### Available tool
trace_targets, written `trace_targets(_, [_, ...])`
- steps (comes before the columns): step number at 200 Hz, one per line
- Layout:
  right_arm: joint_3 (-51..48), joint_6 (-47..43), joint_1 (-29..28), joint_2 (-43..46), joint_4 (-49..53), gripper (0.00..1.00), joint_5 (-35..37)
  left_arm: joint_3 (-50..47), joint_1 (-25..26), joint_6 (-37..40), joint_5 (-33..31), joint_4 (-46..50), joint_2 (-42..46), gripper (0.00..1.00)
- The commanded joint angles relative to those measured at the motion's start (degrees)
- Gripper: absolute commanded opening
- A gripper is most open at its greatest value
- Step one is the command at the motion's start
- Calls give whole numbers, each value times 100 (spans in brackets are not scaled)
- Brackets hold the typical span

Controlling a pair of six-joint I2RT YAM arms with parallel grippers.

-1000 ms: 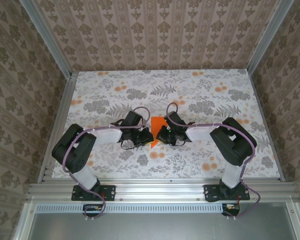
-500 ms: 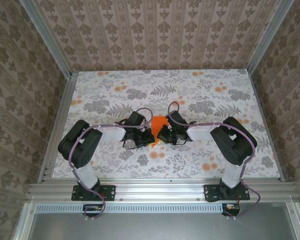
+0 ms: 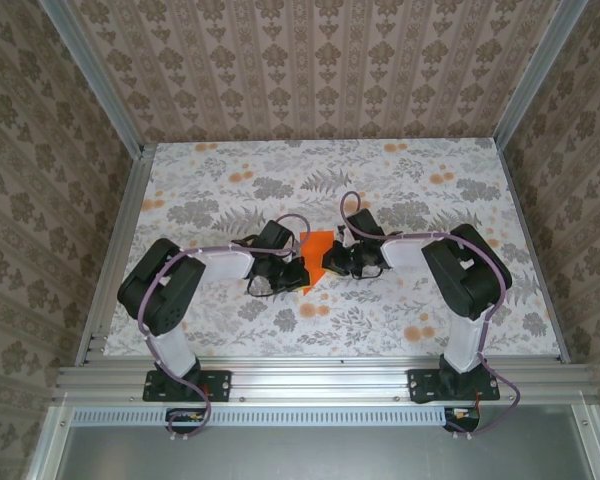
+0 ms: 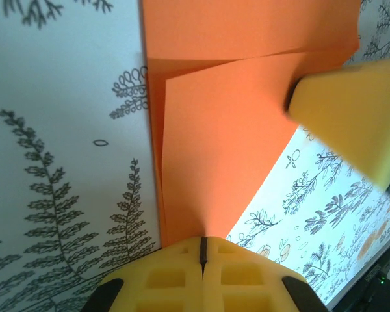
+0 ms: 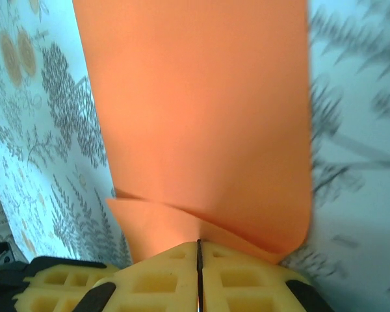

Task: Fold a paper plane with a square sheet of paper (pick it up from the middle)
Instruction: Third fold the triangle at the center of the table.

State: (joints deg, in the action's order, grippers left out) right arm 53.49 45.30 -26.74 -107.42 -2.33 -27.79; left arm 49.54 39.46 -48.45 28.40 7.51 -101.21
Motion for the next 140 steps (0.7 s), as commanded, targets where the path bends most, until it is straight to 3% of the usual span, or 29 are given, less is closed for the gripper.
trace_targets(1, [220,-541,316,-200,326,10,476,-315,-5,239,-630,1398,-452,2])
trace_targets(51, [600,-855,710,-370,512,10,515,-232,9,243,-669,1473,-416,2])
trace_targets(84, [714,-910,723,172,676,10,382,-124,1,209,-712,1511,-408,2])
trace_targets(140, [0,-324,-34,671,356,10,369,-44,27,134,-778,1520,-439,1])
